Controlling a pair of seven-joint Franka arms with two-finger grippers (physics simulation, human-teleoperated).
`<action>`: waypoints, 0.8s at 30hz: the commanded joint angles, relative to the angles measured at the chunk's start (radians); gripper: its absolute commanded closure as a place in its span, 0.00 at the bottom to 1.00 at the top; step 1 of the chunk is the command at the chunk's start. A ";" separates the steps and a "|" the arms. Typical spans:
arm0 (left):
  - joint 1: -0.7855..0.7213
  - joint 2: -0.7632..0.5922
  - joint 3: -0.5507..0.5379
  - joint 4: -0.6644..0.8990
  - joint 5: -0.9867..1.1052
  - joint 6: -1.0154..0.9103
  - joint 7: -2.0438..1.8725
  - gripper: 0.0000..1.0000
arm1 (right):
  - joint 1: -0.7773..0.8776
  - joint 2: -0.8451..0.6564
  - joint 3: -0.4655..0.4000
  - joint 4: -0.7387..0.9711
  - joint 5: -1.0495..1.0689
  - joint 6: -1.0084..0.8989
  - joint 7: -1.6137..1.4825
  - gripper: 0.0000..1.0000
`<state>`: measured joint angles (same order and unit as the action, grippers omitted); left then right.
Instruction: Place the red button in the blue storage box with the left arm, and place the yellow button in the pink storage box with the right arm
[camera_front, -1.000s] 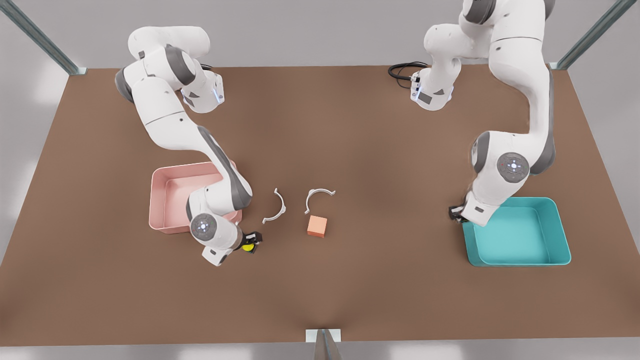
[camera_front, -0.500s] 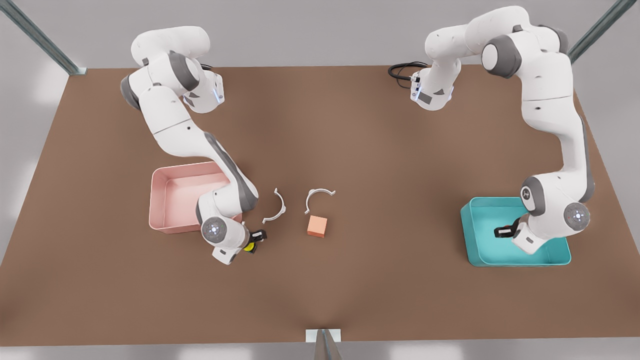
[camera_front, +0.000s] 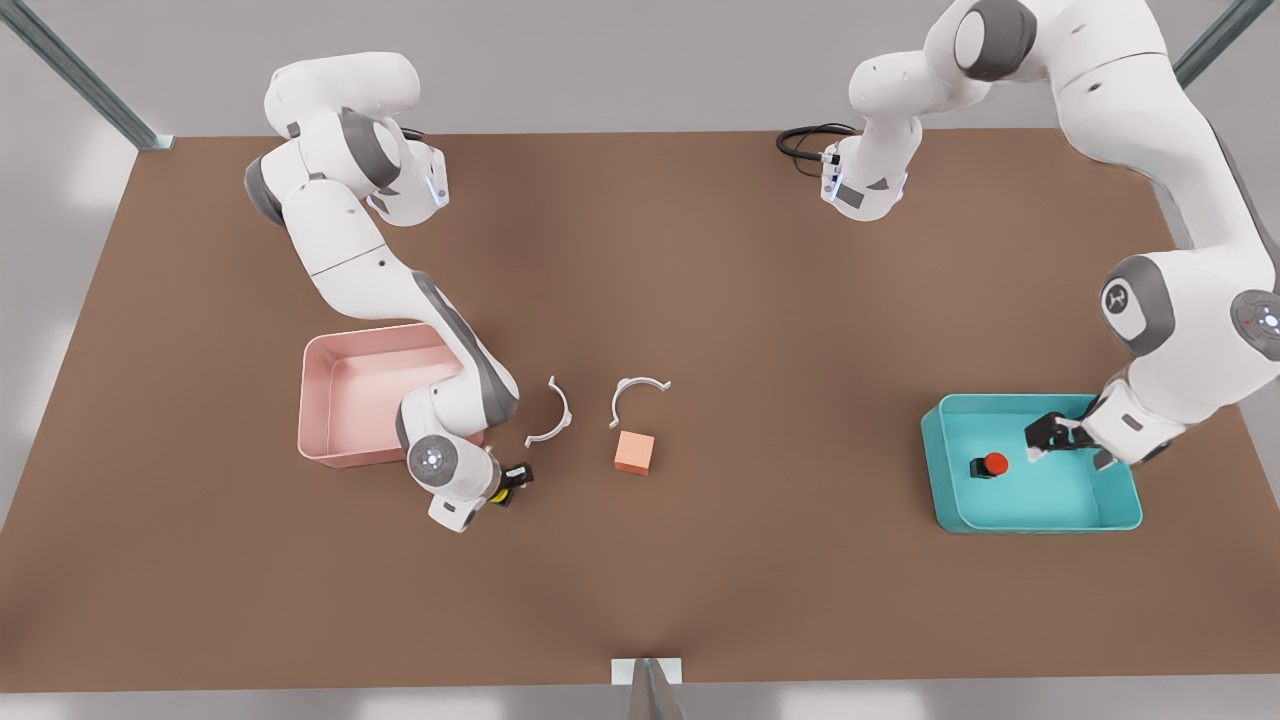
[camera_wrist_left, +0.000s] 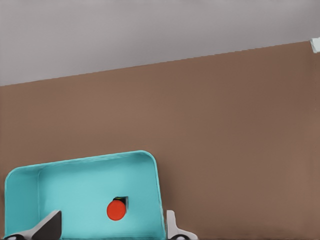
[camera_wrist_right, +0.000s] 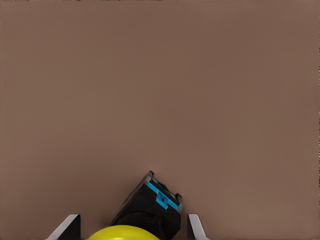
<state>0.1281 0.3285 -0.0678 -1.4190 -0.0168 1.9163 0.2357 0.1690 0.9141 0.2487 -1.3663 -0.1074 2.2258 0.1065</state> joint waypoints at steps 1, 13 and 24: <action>0.005 -0.060 -0.038 -0.001 0.003 -0.181 -0.205 0.00 | 0.000 -0.001 0.001 0.001 -0.008 0.008 -0.018 0.16; -0.137 -0.059 -0.026 0.049 0.089 -0.246 -0.355 0.00 | 0.003 -0.008 0.001 0.004 -0.009 0.005 -0.018 0.44; -0.140 -0.046 -0.027 0.054 0.089 -0.247 -0.360 0.00 | -0.065 -0.438 0.003 -0.217 -0.005 -0.103 0.028 0.49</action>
<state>-0.0124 0.2835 -0.0949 -1.3658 0.0707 1.6751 -0.0183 0.1088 0.5042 0.2513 -1.5596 -0.1102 2.1671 0.1018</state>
